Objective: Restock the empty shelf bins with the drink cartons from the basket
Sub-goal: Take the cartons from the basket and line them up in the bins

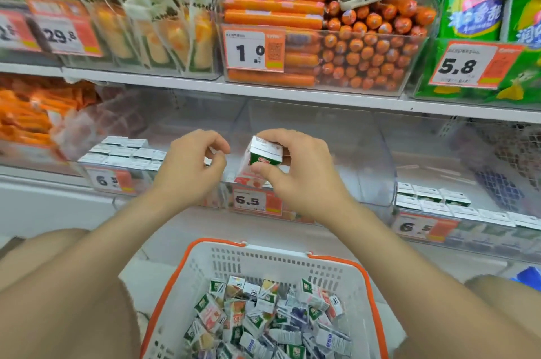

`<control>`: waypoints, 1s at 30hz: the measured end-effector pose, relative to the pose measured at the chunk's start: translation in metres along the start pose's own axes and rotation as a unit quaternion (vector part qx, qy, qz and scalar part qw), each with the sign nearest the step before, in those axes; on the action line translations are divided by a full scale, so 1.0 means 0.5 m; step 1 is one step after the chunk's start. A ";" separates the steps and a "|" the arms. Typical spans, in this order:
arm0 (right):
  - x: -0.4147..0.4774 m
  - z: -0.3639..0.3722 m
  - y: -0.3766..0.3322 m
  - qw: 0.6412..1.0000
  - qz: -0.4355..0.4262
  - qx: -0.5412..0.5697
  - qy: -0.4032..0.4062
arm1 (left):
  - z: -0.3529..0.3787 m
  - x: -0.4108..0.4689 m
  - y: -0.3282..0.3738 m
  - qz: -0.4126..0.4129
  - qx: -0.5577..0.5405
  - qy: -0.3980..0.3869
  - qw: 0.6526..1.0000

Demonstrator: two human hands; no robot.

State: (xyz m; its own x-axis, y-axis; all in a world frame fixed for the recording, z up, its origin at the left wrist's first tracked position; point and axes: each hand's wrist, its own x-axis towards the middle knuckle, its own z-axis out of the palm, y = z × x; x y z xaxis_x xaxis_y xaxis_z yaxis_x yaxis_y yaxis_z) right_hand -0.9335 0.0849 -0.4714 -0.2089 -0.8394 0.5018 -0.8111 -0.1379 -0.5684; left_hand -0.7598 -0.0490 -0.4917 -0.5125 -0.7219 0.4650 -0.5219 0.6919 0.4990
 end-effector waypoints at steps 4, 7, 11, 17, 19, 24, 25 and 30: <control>0.053 0.082 -0.059 0.998 -0.053 0.023 0.022 | -0.055 0.034 -0.159 -0.077 0.137 -0.058 0.986; 0.113 0.163 -0.085 0.997 -0.081 -0.002 0.017 | -0.074 0.042 -0.244 -0.167 0.228 -0.166 0.945; 0.218 0.282 -0.097 0.995 -0.086 -0.048 -0.005 | -0.097 0.050 -0.285 -0.207 0.250 -0.307 0.895; 0.347 0.415 -0.081 0.994 0.020 -0.092 -0.064 | -0.114 0.058 -0.313 -0.171 0.250 -0.314 0.900; 0.375 0.452 -0.071 0.990 0.062 -0.084 -0.100 | -0.109 0.055 -0.314 -0.165 0.255 -0.316 0.899; 0.413 0.508 -0.068 0.956 0.070 -0.085 -0.274 | -0.115 0.055 -0.317 -0.168 0.244 -0.333 0.895; 0.416 0.514 -0.067 0.950 0.076 -0.078 -0.293 | -0.117 0.056 -0.316 -0.169 0.241 -0.335 0.895; 0.414 0.504 -0.069 0.932 0.109 -0.070 -0.339 | -0.124 0.054 -0.306 -0.154 0.249 -0.307 0.906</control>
State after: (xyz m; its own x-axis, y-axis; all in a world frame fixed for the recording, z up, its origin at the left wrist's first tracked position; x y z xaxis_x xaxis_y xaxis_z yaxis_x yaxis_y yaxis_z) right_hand -0.8112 -0.2168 -0.5123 -0.0219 -0.9852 -0.1702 -0.8630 0.1046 -0.4944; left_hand -0.6515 -0.1754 -0.5102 -0.4929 -0.8443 -0.2101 -0.8691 0.4894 0.0722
